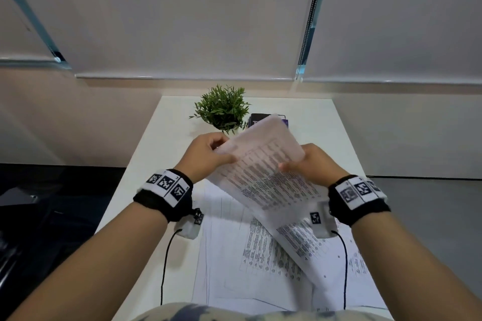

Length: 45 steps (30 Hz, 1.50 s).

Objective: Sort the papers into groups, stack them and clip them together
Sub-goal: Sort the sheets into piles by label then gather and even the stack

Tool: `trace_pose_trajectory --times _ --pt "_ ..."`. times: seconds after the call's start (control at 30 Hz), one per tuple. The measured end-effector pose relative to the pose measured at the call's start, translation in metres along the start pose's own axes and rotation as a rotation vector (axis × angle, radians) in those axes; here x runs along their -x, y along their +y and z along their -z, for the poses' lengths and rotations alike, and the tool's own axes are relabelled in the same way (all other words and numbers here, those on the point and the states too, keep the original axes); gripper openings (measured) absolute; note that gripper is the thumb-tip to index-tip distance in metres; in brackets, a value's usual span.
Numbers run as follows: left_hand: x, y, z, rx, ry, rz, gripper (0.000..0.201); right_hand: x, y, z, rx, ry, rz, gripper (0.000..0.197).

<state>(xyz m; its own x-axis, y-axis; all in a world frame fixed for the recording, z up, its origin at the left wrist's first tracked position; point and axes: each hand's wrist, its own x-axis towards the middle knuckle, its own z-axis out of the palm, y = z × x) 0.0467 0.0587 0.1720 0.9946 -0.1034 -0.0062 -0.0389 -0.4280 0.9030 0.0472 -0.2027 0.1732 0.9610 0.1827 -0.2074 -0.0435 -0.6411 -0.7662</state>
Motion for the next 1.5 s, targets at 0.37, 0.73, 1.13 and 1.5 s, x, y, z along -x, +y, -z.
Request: trace_pose_trajectory --times 0.37,0.73,1.13,1.5 --pt "0.027 -0.034 -0.034 0.288 0.176 0.149 0.022 0.019 0.04 -0.058 -0.524 0.149 -0.105 0.049" --pt "0.058 -0.076 -0.048 0.356 0.275 0.113 0.038 0.027 0.041 -0.098 -0.626 0.242 -0.136 0.018" --pt "0.064 -0.131 -0.058 0.328 0.167 0.323 0.026 0.032 0.061 -0.136 -0.572 0.214 -0.229 0.021" --pt "0.031 -0.163 0.012 0.251 0.202 0.485 0.021 -0.012 0.098 -0.107 -0.266 -0.088 -0.331 0.042"
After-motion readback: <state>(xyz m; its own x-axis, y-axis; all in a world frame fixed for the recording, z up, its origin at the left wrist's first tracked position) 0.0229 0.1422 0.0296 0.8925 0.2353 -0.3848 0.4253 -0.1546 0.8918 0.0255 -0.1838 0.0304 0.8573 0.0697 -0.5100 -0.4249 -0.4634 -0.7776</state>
